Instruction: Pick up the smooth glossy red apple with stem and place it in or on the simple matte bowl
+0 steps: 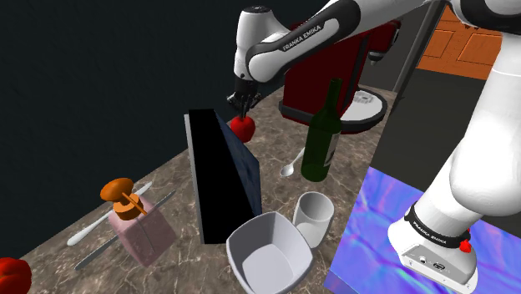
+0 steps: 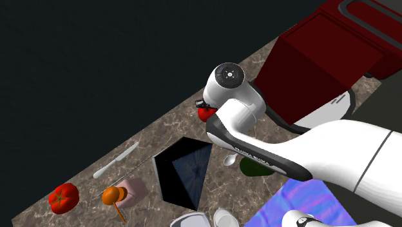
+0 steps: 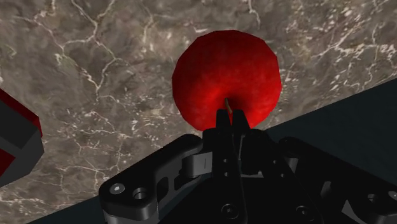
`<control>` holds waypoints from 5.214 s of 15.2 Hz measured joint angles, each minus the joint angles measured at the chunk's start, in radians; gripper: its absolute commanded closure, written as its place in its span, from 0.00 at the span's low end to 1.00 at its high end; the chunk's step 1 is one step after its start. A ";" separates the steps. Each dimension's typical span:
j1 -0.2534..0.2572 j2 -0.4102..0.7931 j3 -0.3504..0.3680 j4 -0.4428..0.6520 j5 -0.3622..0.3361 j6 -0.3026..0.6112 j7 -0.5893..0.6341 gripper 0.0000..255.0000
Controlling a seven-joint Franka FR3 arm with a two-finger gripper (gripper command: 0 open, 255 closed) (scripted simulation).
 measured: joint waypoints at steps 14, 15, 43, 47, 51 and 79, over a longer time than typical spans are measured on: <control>-0.005 -0.067 0.007 0.100 0.035 -0.164 -0.033 1.00; -0.004 -0.069 0.008 0.112 0.036 -0.177 -0.033 1.00; 0.063 -0.329 0.078 0.112 0.084 -0.440 0.068 1.00; 0.096 -0.411 0.116 0.041 0.099 -0.454 0.132 1.00; 0.131 -0.483 0.161 0.009 0.118 -0.495 0.202 1.00; 0.290 -0.660 0.470 -0.063 0.227 -0.604 0.622 1.00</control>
